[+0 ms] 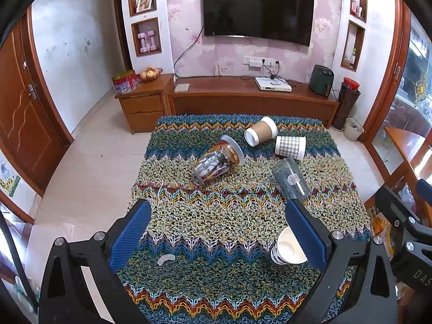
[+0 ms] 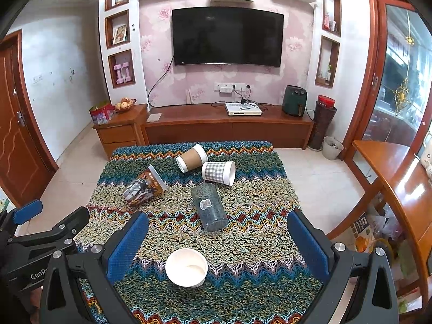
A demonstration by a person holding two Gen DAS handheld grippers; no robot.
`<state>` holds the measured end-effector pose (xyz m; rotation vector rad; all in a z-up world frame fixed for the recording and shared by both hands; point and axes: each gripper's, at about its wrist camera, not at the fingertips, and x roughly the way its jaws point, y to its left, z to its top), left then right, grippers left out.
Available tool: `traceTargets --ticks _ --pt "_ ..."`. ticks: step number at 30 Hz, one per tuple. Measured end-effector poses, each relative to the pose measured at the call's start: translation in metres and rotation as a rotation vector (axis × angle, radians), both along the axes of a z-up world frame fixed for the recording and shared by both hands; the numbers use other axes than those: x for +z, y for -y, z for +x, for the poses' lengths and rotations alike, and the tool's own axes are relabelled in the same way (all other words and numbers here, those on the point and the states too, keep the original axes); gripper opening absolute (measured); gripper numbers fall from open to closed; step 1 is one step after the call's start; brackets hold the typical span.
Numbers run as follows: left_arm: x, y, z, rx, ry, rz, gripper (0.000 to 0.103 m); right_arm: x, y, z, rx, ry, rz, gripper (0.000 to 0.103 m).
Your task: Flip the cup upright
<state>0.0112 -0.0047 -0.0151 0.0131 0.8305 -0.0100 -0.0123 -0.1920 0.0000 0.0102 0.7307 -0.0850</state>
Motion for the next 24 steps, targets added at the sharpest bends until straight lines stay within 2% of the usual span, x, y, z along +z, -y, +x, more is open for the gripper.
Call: traceTargets --ticks 7,15,18,20,24 --pt "-0.019 -0.002 0.006 -0.001 -0.036 0.01 0.1 -0.031 -0.003 0.01 0.024 -0.056 -0.009 0.103" --pt "-0.048 -0.005 0.014 -0.021 -0.099 0.028 0.1 -0.07 0.003 0.017 0.066 -0.158 0.055 0.102" --pt "-0.061 -0.006 0.016 -0.032 -0.131 0.04 0.1 -0.078 0.002 0.016 0.091 -0.173 0.055 0.099" --pt "-0.072 -0.008 0.018 -0.039 -0.152 0.051 0.1 -0.087 -0.001 0.014 0.121 -0.189 0.038 0.092" --pt "-0.092 -0.015 0.02 -0.051 -0.192 0.08 0.1 -0.102 -0.007 0.011 0.181 -0.226 0.026 0.091"
